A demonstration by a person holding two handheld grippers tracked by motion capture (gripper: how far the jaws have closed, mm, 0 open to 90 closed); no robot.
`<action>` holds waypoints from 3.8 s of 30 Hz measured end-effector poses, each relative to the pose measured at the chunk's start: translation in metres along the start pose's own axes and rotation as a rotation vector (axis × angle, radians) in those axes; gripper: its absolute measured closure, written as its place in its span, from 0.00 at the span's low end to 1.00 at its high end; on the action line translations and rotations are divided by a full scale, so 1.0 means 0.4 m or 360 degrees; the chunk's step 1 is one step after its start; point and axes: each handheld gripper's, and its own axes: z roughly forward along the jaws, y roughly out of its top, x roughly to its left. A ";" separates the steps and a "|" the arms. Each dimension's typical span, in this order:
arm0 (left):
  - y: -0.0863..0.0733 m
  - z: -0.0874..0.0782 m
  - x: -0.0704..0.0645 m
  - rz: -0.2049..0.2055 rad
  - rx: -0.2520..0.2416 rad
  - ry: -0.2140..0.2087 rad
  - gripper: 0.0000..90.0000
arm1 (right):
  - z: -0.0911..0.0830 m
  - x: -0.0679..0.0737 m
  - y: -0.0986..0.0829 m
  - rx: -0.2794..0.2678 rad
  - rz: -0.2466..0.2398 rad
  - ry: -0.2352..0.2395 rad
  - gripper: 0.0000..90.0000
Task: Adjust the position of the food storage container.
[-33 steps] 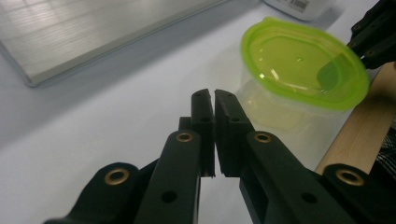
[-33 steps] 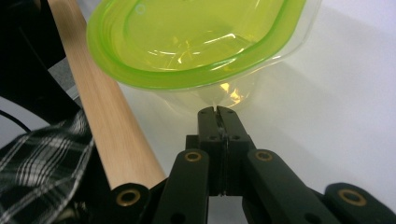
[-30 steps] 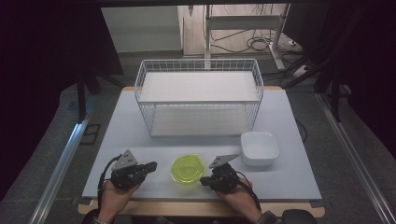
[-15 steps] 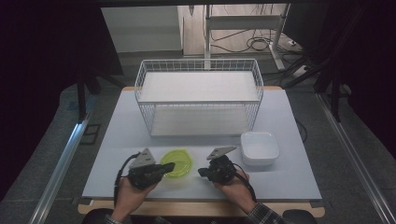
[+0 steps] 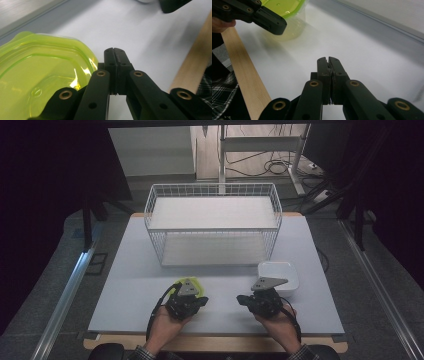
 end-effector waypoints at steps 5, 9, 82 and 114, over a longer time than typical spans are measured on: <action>-0.016 -0.020 0.045 -0.0075 -0.0013 0.0076 1.00 | -0.010 -0.010 -0.001 -0.0012 0.0012 -0.0020 0.97; -0.032 -0.040 0.081 -0.0124 -0.0018 0.0158 1.00 | -0.007 -0.008 -0.002 0.0002 0.0006 -0.0019 0.97; -0.004 0.036 0.119 -0.0116 -0.0016 0.0055 1.00 | -0.033 -0.240 -0.026 -0.0022 0.0335 -0.0414 1.00; -0.014 0.021 0.094 -0.0092 0.0039 0.0129 0.94 | 0.066 -0.067 0.013 0.0061 0.0098 -0.0196 0.98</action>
